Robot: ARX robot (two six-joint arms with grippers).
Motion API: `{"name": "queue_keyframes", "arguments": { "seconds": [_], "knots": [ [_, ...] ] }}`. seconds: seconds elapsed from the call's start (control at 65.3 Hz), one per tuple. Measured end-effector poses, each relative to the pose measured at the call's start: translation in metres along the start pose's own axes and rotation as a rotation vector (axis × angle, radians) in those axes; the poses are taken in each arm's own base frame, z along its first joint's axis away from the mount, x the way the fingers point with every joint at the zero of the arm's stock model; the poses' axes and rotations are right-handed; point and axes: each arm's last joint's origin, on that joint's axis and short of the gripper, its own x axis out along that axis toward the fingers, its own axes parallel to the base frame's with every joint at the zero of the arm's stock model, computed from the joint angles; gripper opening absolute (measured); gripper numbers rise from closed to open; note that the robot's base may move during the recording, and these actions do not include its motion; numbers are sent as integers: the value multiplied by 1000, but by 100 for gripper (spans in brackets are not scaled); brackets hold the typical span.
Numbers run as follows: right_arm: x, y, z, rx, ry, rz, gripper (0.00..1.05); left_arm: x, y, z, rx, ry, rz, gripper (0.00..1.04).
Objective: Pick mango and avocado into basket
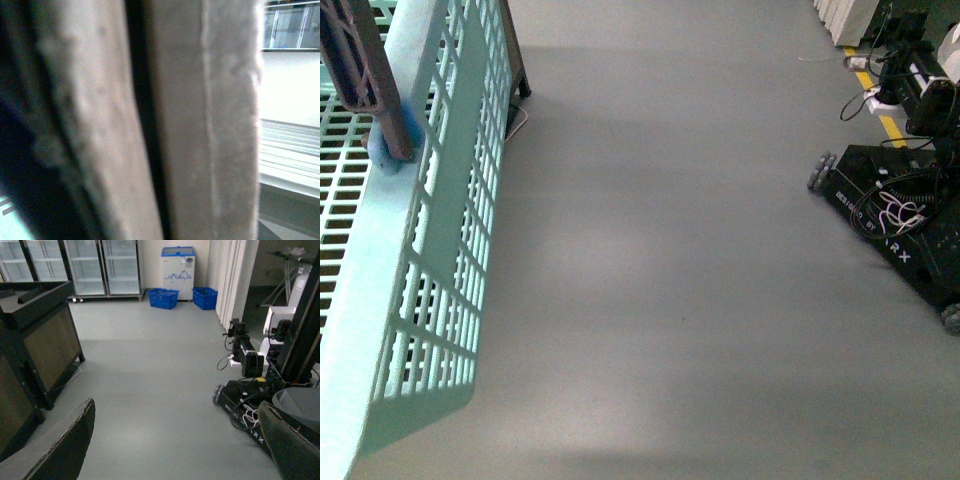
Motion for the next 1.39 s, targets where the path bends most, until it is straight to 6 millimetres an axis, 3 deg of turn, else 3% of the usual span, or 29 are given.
{"name": "queue_keyframes", "arguments": {
  "seconds": [1.226, 1.272, 1.394],
  "knots": [
    [0, 0, 0, 0, 0, -2, 96, -1, 0, -1, 2, 8, -1, 25],
    [0, 0, 0, 0, -1, -1, 96, 0, 0, -1, -8, 6, 0, 15],
    [0, 0, 0, 0, -1, -2, 96, 0, 0, -1, 5, 2, 0, 15]
  ]
}}
